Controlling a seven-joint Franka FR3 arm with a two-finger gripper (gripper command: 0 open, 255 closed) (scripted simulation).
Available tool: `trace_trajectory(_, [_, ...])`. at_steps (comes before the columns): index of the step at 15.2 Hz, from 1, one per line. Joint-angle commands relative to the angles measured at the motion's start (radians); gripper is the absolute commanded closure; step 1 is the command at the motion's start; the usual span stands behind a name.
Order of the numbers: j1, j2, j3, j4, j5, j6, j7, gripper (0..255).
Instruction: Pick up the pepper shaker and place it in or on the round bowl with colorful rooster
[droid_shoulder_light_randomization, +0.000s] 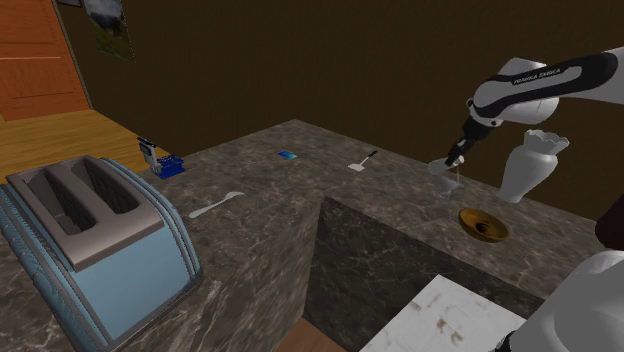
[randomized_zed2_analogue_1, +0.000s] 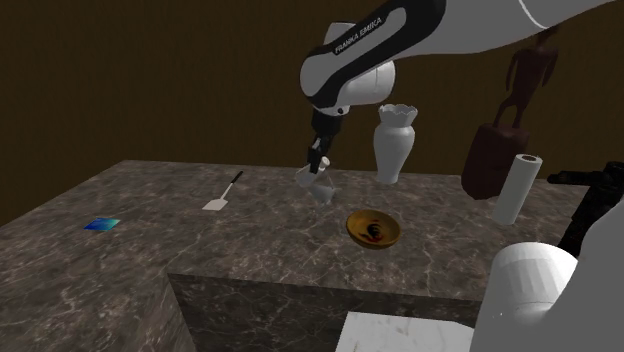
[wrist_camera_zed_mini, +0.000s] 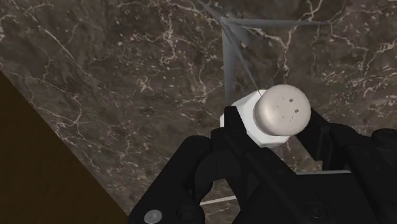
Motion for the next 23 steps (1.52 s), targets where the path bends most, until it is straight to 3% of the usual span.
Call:
trace_trajectory(1, [-0.016,-0.042,0.004,-0.023,-0.026,-0.014,0.005,255])
trace_trajectory(13, [-0.263,-0.494,0.023,-0.27,-0.236,-0.201,-0.063,255])
trace_trajectory(23, [-0.269,-0.45,-0.032,-0.374,-0.267,-0.053,-0.071,255])
